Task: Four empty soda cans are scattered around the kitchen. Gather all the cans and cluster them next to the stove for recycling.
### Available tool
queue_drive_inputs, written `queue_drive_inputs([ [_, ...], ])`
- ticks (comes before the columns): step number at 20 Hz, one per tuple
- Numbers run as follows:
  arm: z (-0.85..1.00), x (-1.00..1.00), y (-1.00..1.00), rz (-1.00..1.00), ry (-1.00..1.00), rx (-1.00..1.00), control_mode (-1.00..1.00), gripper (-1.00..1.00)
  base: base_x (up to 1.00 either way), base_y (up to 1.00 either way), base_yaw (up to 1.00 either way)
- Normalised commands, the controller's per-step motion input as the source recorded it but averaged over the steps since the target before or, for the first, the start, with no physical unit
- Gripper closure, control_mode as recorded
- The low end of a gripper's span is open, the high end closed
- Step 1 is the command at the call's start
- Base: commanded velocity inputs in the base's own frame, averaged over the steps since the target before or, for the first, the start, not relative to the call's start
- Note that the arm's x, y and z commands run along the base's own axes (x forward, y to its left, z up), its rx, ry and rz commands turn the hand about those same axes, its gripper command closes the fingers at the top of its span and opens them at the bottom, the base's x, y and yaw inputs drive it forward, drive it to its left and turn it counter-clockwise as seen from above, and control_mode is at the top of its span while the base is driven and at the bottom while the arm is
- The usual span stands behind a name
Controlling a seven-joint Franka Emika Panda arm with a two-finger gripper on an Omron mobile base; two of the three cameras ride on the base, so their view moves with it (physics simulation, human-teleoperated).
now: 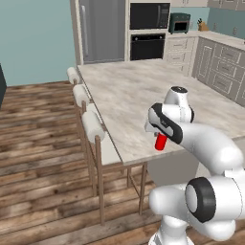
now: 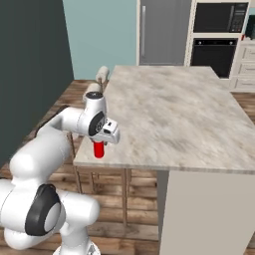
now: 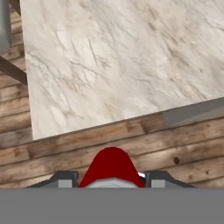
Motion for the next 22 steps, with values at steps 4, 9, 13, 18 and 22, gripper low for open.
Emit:
queue_drive_inputs([
  [4,0.0,0.0,0.0,0.0,0.0,0.0,1.0,1.0,-0.03,-0.71,-0.15],
  [9,0.0,0.0,0.0,0.0,0.0,0.0,1.0,1.0,0.03,-0.36,-0.37],
  [13,0.0,0.0,0.0,0.0,0.0,0.0,1.0,1.0,0.0,-0.11,-0.46],
  [18,0.0,0.0,0.0,0.0,0.0,0.0,1.0,1.0,0.0,-0.05,-0.48],
  [22,0.0,0.0,0.0,0.0,0.0,0.0,1.0,1.0,0.0,0.0,-0.49],
])
